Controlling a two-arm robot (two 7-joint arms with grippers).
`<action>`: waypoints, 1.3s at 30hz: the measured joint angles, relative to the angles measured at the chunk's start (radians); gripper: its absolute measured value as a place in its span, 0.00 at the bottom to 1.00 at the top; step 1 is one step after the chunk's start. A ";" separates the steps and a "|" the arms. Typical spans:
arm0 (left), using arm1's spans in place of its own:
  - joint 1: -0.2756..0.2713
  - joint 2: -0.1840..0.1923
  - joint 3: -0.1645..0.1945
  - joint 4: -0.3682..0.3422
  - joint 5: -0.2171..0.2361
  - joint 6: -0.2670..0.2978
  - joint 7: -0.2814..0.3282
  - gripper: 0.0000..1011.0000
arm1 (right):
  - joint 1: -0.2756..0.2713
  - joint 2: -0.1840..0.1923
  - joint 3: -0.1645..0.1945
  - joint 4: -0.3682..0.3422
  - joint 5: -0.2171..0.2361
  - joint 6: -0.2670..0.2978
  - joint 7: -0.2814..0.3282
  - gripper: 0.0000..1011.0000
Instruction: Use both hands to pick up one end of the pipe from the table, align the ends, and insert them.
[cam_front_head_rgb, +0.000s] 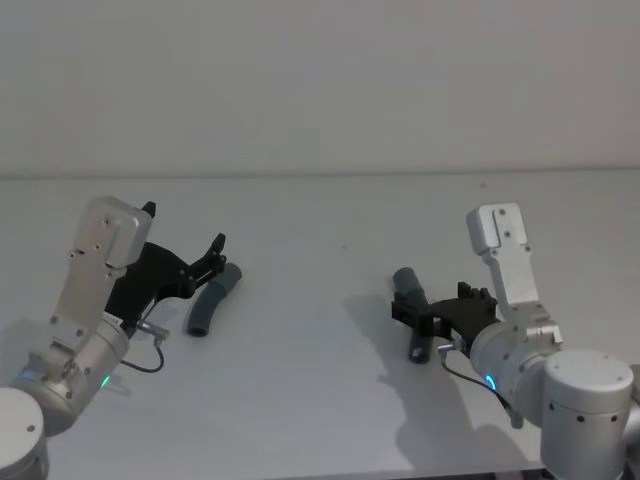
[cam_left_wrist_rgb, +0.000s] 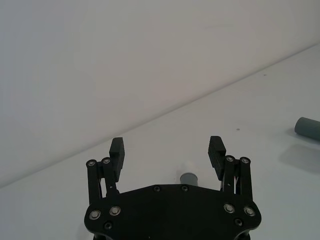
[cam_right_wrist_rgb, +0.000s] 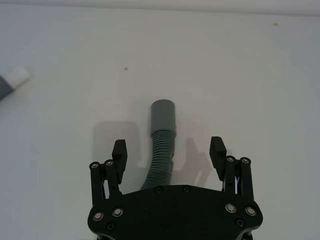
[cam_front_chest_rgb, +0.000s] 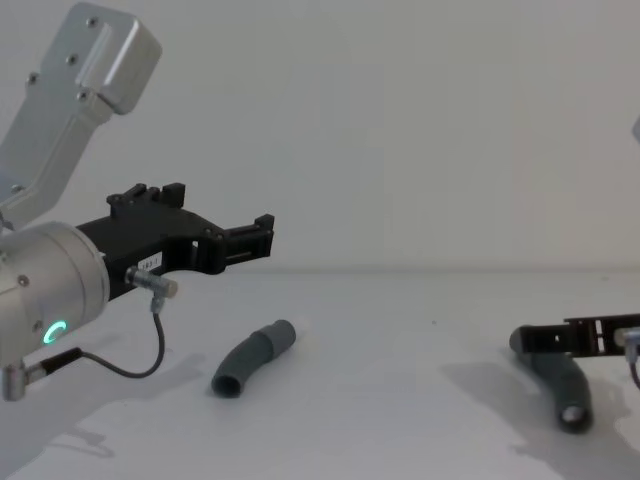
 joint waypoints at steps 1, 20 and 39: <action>0.000 0.000 0.000 0.000 0.000 0.000 0.000 0.99 | 0.005 0.003 0.001 0.010 -0.003 -0.007 0.004 0.99; 0.000 0.000 0.000 0.000 0.000 0.000 0.000 0.99 | 0.050 0.014 0.014 0.096 -0.019 -0.045 0.040 0.99; 0.000 0.000 0.000 0.000 0.000 0.000 0.000 0.99 | 0.072 0.012 -0.011 0.122 -0.056 -0.024 0.047 0.99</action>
